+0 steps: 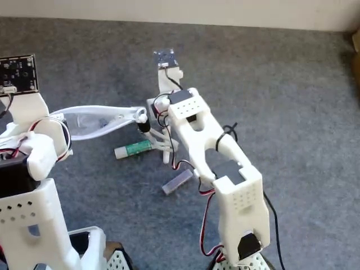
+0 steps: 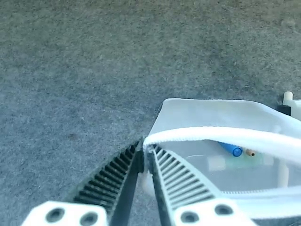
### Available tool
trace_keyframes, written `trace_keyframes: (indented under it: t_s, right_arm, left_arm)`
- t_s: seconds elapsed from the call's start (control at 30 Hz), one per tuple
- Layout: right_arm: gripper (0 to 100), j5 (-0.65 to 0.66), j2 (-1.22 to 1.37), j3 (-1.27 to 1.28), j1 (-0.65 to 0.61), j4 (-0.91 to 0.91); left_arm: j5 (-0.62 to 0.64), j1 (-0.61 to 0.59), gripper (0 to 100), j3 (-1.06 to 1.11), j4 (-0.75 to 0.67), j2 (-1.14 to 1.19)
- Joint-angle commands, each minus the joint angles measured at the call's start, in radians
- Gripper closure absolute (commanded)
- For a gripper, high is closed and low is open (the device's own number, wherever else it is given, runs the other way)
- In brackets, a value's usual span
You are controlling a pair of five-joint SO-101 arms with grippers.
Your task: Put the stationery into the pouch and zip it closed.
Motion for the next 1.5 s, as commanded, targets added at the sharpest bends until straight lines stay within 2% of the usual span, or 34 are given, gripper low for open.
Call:
trace_keyframes:
  t_s: [0.0,0.23,0.4,0.6,1.0,1.47]
  right_arm:
    - [86.1,-0.008,-0.028,-0.064,0.030,-0.025]
    - [86.1,-0.006,0.002,-0.064,0.036,-0.028]
    - [86.2,-0.006,0.131,-0.176,0.048,-0.030]
    - [99.8,-0.006,0.289,-0.409,0.051,0.111]
    - [99.3,-0.008,0.455,-0.857,0.051,0.484]
    - [99.3,-0.005,0.519,-1.167,0.050,0.727]
  left_arm:
    - [0.012,-0.016,99,0.016,-0.014,0.001]
    - [0.012,-0.016,99,0.016,-0.014,0.002]
    - [0.012,-0.015,99,0.019,-0.014,0.002]
    - [0.012,-0.015,99,0.022,-0.014,0.002]
    - [0.012,-0.015,99,0.022,-0.014,0.002]
    - [0.012,-0.013,99,0.022,-0.014,0.002]
